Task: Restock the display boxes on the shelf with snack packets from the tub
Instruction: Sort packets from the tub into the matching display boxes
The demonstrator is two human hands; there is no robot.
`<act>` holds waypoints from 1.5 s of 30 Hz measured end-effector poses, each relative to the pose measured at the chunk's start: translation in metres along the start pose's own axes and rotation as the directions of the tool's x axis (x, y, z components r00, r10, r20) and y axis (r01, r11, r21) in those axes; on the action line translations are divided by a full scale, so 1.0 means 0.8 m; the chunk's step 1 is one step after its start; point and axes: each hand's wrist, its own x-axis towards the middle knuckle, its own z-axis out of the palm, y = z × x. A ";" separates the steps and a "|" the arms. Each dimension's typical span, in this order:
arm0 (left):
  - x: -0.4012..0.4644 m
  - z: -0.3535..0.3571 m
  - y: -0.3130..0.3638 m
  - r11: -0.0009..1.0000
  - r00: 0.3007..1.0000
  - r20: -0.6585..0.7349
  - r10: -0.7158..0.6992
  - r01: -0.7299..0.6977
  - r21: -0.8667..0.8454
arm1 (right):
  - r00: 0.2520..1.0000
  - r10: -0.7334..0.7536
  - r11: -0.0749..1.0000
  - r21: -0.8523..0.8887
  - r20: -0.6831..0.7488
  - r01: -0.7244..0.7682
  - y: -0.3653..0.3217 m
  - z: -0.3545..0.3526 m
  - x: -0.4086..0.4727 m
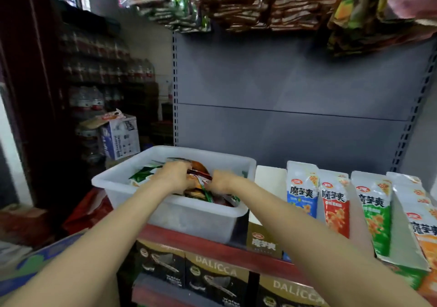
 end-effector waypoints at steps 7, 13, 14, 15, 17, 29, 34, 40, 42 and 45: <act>0.010 0.007 -0.015 0.998 0.999 0.027 -0.042 0.041 0.044 | 0.989 0.025 0.999 0.025 -0.143 -0.021 -0.018 0.002 0.012; 0.007 0.006 -0.018 0.995 0.998 -0.030 -0.063 0.061 -0.074 | 0.988 -0.017 0.957 0.284 -0.155 0.061 -0.003 -0.008 0.005; 0.007 0.007 -0.018 0.995 0.998 -0.032 -0.058 0.055 -0.081 | 0.988 -0.026 0.946 0.315 -0.154 0.074 0.001 -0.009 0.003; 0.007 0.006 -0.018 0.995 0.998 -0.031 -0.049 0.046 -0.085 | 0.986 -0.035 0.940 0.329 -0.161 0.087 0.003 -0.009 0.000; 0.004 0.005 -0.015 0.993 0.998 -0.025 -0.053 0.051 -0.104 | 0.976 -0.052 0.924 0.360 -0.213 0.128 0.003 -0.009 -0.007; -0.014 -0.011 0.020 0.229 0.959 0.055 -0.279 0.122 -0.966 | 0.859 -0.141 0.787 0.471 -0.491 0.398 0.015 -0.018 -0.056; -0.029 -0.017 0.045 -0.023 0.951 -0.052 -0.304 -0.062 -0.998 | 0.903 0.092 0.713 0.661 -0.420 0.235 0.030 -0.024 -0.070; -0.051 -0.006 0.091 -0.157 0.975 -0.138 -0.174 -0.166 -0.973 | 0.943 0.260 0.297 0.946 -0.208 0.127 0.081 -0.043 -0.097; -0.052 -0.001 0.115 -0.163 0.971 -0.154 -0.182 -0.184 -0.969 | 0.928 0.257 0.255 0.945 -0.270 0.205 0.101 -0.051 -0.115; -0.041 0.006 0.152 -0.050 0.948 -0.220 -0.232 -0.237 -0.970 | 0.895 0.253 0.398 0.883 -0.368 0.250 0.138 -0.065 -0.151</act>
